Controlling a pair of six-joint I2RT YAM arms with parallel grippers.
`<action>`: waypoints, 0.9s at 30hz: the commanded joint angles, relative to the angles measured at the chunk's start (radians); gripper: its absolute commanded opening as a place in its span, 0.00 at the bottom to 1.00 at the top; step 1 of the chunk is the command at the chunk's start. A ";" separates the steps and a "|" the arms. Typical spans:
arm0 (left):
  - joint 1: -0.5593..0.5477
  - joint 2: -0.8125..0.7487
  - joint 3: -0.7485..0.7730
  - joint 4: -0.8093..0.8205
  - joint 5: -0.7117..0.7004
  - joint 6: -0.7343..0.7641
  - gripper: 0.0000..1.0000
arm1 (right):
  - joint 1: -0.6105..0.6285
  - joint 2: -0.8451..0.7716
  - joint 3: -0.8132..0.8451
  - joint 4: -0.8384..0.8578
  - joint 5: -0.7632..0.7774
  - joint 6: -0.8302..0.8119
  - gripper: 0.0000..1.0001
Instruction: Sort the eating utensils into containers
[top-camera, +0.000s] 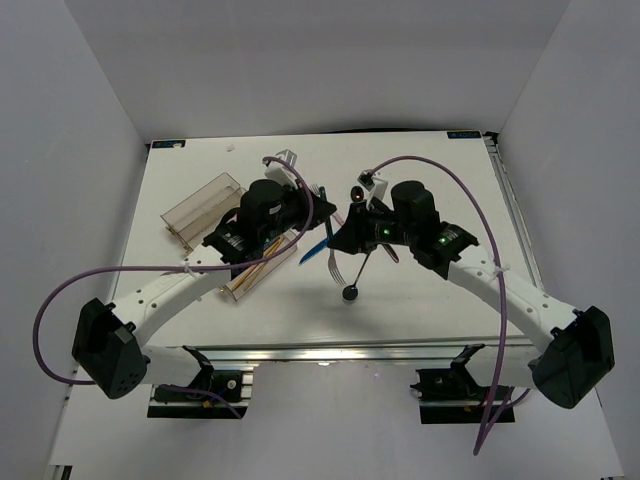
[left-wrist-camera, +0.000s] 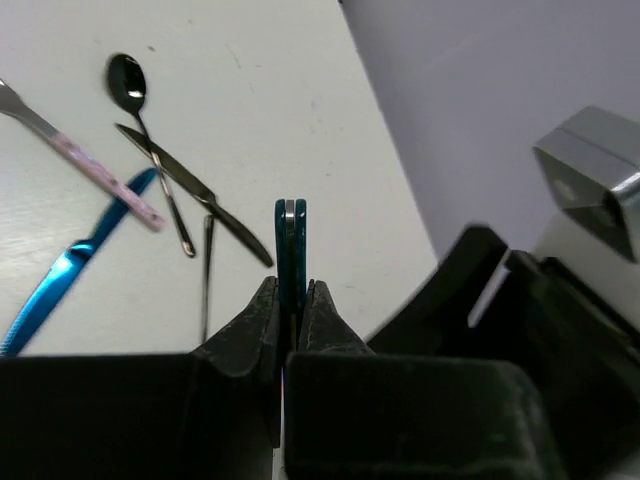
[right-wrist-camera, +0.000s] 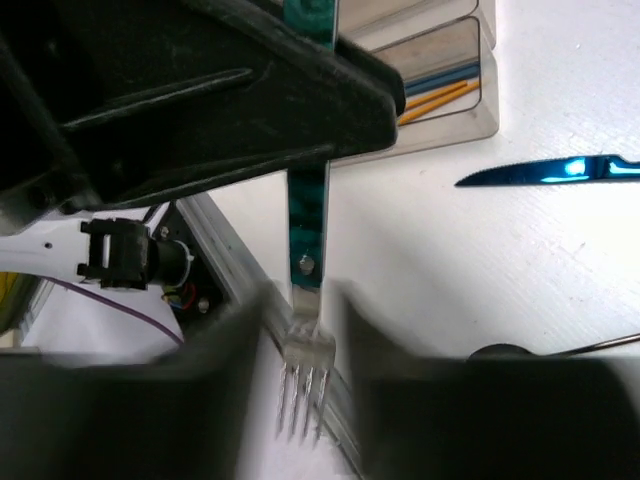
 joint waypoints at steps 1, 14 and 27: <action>-0.002 -0.021 0.086 -0.163 -0.102 0.223 0.00 | -0.006 -0.085 0.020 0.056 0.037 0.002 0.86; 0.023 0.100 0.102 -0.145 -0.899 1.303 0.00 | -0.130 -0.347 -0.077 -0.206 0.181 -0.127 0.89; 0.190 0.232 0.044 -0.031 -0.737 1.364 0.00 | -0.132 -0.473 -0.111 -0.300 0.174 -0.173 0.89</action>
